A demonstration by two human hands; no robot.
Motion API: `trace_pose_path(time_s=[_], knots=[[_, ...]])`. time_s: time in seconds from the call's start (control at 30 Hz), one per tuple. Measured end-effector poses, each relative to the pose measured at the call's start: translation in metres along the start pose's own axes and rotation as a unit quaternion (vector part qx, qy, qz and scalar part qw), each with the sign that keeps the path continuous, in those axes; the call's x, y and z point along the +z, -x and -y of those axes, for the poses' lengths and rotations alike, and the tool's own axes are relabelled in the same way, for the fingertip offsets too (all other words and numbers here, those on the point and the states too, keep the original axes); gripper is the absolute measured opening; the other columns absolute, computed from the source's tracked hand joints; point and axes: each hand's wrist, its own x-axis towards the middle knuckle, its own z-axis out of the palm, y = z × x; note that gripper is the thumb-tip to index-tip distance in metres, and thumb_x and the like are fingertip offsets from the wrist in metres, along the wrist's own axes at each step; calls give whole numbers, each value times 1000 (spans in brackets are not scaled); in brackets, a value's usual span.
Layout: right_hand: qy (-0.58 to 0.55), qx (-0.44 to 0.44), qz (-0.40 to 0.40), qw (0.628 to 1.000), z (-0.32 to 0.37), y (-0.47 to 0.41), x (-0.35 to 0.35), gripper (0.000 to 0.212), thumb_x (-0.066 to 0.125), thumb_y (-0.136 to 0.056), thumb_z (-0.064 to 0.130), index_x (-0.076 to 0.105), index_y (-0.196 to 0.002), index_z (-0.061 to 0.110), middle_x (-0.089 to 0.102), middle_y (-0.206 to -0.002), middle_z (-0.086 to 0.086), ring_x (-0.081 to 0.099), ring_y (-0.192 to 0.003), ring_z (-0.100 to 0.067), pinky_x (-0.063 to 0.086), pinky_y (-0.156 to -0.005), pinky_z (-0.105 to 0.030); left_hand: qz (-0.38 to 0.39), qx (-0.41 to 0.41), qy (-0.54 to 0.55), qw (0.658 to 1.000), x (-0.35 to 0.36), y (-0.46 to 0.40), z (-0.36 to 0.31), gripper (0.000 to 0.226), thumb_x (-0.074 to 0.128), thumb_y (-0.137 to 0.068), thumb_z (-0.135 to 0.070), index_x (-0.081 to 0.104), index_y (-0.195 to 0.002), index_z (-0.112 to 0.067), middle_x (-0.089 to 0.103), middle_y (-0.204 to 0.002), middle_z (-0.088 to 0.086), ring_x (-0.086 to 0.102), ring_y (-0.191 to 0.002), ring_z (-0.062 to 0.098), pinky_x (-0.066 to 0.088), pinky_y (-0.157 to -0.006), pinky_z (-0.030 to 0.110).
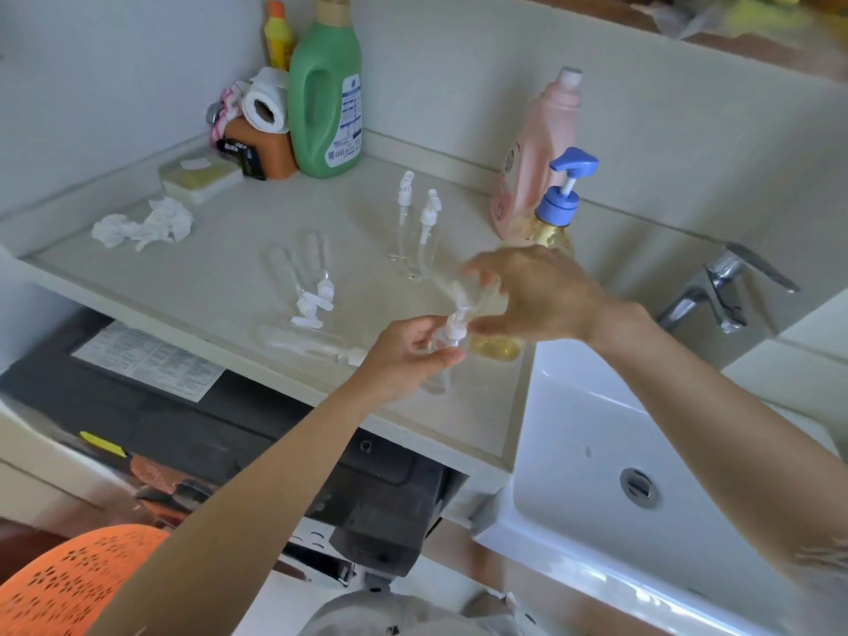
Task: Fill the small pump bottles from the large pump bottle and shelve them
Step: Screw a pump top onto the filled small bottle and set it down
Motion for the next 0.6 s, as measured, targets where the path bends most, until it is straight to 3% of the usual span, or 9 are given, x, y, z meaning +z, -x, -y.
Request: trace_pose_path(time_s=[0.03,0.1,0.17,0.2,0.3,0.37,0.43,0.5,0.6], knots=[[-26,-64,-10,998,-1,-1,-2,54,76,-77,40,57,-127,30,57,-123,9,54,-112,-13,39,-87,-26,0,1,1,1000,0,0,0,29,73,-83,-17,64,-109,-26,70,-108,-10,64,-105,4,46,-102,31],[-49,-139,3,989,1,-3,5,46,77,-79,24,63,-123,23,55,-130,3,54,-114,-14,36,-86,-21,-1,2,-4,1000,2,-1,0,25,73,-83,-18,65,-104,-28,70,-103,-13,65,-103,3,46,-99,28],[-23,-122,-12,992,6,-8,14,26,72,-84,30,69,-108,20,63,-115,1,59,-103,-20,38,-78,-25,-8,3,-10,1000,2,-1,0,22,73,-83,-20,64,-100,-31,70,-102,-14,64,-103,0,44,-97,23],[16,-97,-29,995,8,-12,16,26,67,-86,40,69,-103,20,65,-107,0,60,-99,-23,37,-75,-28,-7,2,-9,1000,2,-1,0,24,72,-84,-20,64,-101,-33,69,-104,-15,63,-104,-2,44,-96,21],[150,-60,-35,986,11,-17,14,45,50,-88,63,67,-100,23,66,-96,-2,59,-95,-28,34,-74,-32,2,5,-6,1000,3,1,-2,29,71,-84,-16,63,-103,-38,66,-105,-24,59,-104,-11,42,-97,13],[101,-99,7,990,9,-17,9,34,59,-86,54,63,-111,30,62,-99,8,52,-104,-17,35,-81,-33,-3,4,-4,1000,2,0,-1,25,72,-84,-17,64,-102,-33,68,-103,-19,62,-103,-6,44,-99,19],[62,-131,55,988,6,-17,6,32,64,-87,40,61,-118,30,60,-105,7,48,-109,-15,35,-85,-30,-4,7,-7,1000,2,1,-1,21,72,-84,-18,64,-97,-33,70,-100,-16,64,-104,0,44,-99,22],[46,-96,60,993,10,-17,11,33,58,-91,45,61,-115,23,60,-108,-2,51,-108,-23,37,-82,-30,-8,10,-21,1000,3,2,0,22,72,-84,-19,63,-96,-37,70,-98,-20,63,-104,-1,44,-99,22],[112,-56,26,992,17,-19,19,47,44,-93,58,62,-96,14,59,-97,-8,53,-91,-30,44,-76,-35,-14,13,-32,999,7,5,3,25,72,-84,-22,64,-104,-35,69,-98,-21,61,-106,-3,44,-98,20]])
